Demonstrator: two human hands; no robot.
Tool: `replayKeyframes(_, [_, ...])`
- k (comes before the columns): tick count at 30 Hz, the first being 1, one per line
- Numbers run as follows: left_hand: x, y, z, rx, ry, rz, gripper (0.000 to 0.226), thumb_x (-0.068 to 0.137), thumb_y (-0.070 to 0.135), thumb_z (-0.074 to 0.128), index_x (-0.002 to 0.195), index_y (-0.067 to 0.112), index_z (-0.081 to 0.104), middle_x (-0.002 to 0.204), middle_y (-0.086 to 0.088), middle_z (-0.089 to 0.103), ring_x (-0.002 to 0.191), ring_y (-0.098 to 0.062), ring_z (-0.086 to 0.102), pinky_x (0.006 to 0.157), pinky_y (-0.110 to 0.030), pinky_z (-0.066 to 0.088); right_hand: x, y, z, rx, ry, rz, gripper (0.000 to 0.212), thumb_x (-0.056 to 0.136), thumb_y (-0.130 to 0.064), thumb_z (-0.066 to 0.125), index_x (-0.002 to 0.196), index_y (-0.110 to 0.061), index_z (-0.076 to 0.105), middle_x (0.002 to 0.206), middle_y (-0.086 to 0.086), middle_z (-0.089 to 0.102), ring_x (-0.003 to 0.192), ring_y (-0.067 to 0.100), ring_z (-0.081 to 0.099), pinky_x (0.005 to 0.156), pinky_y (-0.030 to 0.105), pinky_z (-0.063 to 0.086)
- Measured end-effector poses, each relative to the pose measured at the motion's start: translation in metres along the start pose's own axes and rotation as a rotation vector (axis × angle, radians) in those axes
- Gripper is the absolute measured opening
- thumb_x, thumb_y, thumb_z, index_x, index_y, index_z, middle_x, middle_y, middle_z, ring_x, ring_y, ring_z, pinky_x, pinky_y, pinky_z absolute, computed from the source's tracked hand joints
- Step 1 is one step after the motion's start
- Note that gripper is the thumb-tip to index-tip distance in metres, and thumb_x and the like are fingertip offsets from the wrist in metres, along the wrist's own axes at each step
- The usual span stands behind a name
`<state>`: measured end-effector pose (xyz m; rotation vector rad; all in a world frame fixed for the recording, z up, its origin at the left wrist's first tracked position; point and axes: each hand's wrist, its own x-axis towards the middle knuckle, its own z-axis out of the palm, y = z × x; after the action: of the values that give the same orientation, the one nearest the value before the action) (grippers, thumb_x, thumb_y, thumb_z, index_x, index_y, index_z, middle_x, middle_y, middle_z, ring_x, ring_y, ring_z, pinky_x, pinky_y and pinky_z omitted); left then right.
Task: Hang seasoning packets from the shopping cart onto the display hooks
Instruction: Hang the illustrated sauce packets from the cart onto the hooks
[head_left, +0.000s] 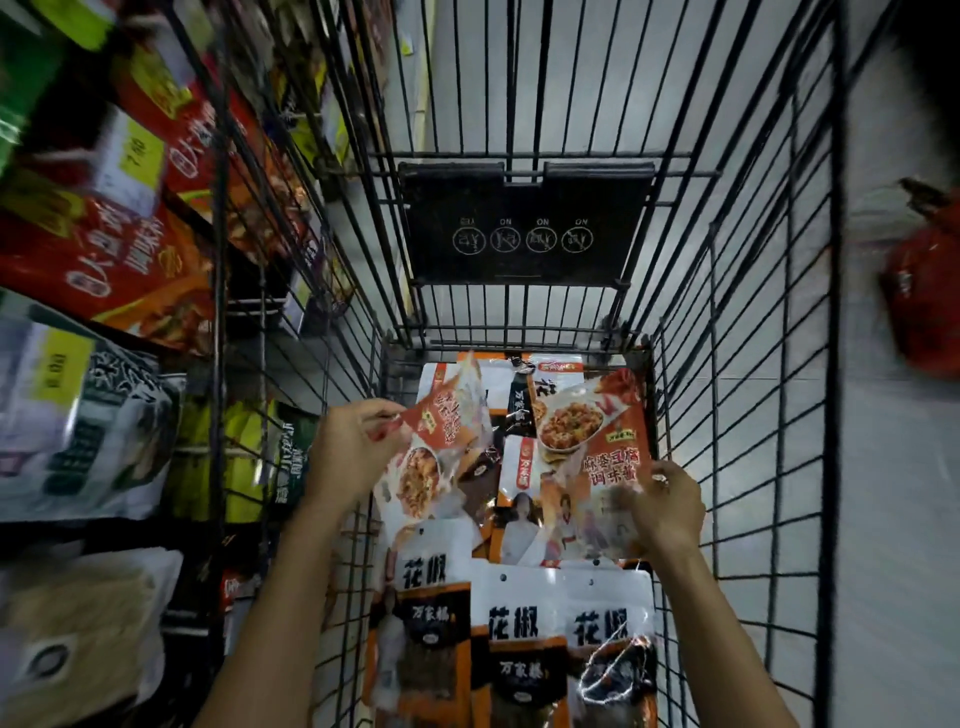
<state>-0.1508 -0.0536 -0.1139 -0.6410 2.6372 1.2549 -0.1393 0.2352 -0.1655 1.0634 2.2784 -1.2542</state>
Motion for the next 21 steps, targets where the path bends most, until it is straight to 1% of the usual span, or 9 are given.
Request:
replayKeyframes(2, [-0.007,0.023,-0.016,0.031,-0.069,0.042,0.023,0.075,0.005,0.077,0.094,0.017,0.071,0.081,0.01,0.066,0.07,0.004,0.057,0.057,-0.012,0.042,-0.009,-0.002,-0.006,0.007,-0.007,-0.02,0.029,0.078,-0.003,0.073,0.104,-0.008,0.062,0.104,0.015,0.07,0.057,0.007,0.051,0.049,0.017,0.034])
replayKeyframes(5, [-0.016,0.051,-0.04,0.161,-0.254,0.068,0.023,0.074,0.01,0.079,0.095,0.018,0.072,0.084,0.005,0.067,0.068,-0.005,0.061,0.053,-0.014,0.043,-0.023,-0.004,-0.014,0.04,-0.038,-0.008,0.025,0.083,-0.003,0.068,0.107,-0.009,0.061,0.103,0.012,0.07,0.056,0.004,0.055,0.046,0.017,0.036])
replayKeyframes(7, [-0.02,0.064,-0.054,0.272,-0.465,0.075,0.022,0.074,0.013,0.079,0.091,0.024,0.071,0.083,0.007,0.067,0.067,-0.007,0.061,0.056,-0.02,0.044,-0.03,-0.002,-0.019,0.049,-0.035,-0.001,0.025,0.084,-0.004,0.067,0.108,-0.007,0.061,0.103,0.011,0.07,0.056,0.003,0.054,0.046,0.018,0.036])
replayKeyframes(10, [-0.016,0.076,-0.055,0.403,-0.787,0.061,0.022,0.073,0.016,0.079,0.091,0.027,0.071,0.078,0.02,0.061,0.065,0.001,0.053,0.067,-0.024,0.043,-0.038,0.004,-0.023,0.06,-0.015,-0.008,0.026,0.083,-0.004,0.069,0.107,-0.008,0.063,0.101,0.011,0.07,0.055,0.005,0.056,0.044,0.017,0.036])
replayKeyframes(12, [-0.004,0.08,-0.035,0.551,-0.961,0.064,0.026,0.073,0.021,0.079,0.097,0.027,0.071,0.08,0.025,0.057,0.076,0.0,0.054,0.076,-0.025,0.041,-0.04,0.01,-0.023,0.069,-0.008,-0.015,0.026,0.081,-0.003,0.07,0.106,-0.008,0.063,0.103,0.013,0.07,0.06,0.014,0.06,0.048,0.018,0.039])
replayKeyframes(14, [0.011,0.077,-0.001,0.646,-1.066,0.028,0.03,0.075,0.021,0.078,0.103,0.026,0.069,0.091,0.017,0.063,0.094,-0.012,0.059,0.083,-0.028,0.045,-0.038,0.014,-0.023,0.066,0.01,-0.008,0.029,0.08,-0.005,0.072,0.108,-0.008,0.063,0.106,0.014,0.07,0.068,0.019,0.058,0.052,0.021,0.041])
replayKeyframes(17, [0.028,0.058,0.055,0.687,-0.97,0.069,0.038,0.075,0.015,0.077,0.111,0.018,0.066,0.11,0.0,0.064,0.101,-0.022,0.059,0.085,-0.036,0.052,-0.032,0.023,-0.021,0.058,0.034,0.0,0.022,0.084,-0.007,0.069,0.104,-0.011,0.063,0.107,0.014,0.07,0.072,0.02,0.058,0.056,0.023,0.043])
replayKeyframes(19, [0.034,0.045,0.082,0.707,-0.801,0.195,0.035,0.074,0.015,0.077,0.107,0.019,0.066,0.105,0.0,0.062,0.095,-0.019,0.056,0.078,-0.032,0.049,-0.028,0.027,-0.018,0.054,0.036,0.003,0.019,0.085,-0.007,0.068,0.102,-0.012,0.063,0.107,0.014,0.07,0.075,0.022,0.062,0.063,0.028,0.05])
replayKeyframes(21, [0.037,0.034,0.098,0.651,-0.637,0.299,0.035,0.075,0.013,0.076,0.107,0.02,0.065,0.108,-0.002,0.063,0.099,-0.02,0.056,0.081,-0.033,0.048,-0.026,0.031,-0.015,0.053,0.031,0.011,0.022,0.085,-0.008,0.068,0.105,-0.012,0.062,0.107,0.014,0.069,0.084,0.027,0.066,0.074,0.039,0.056])
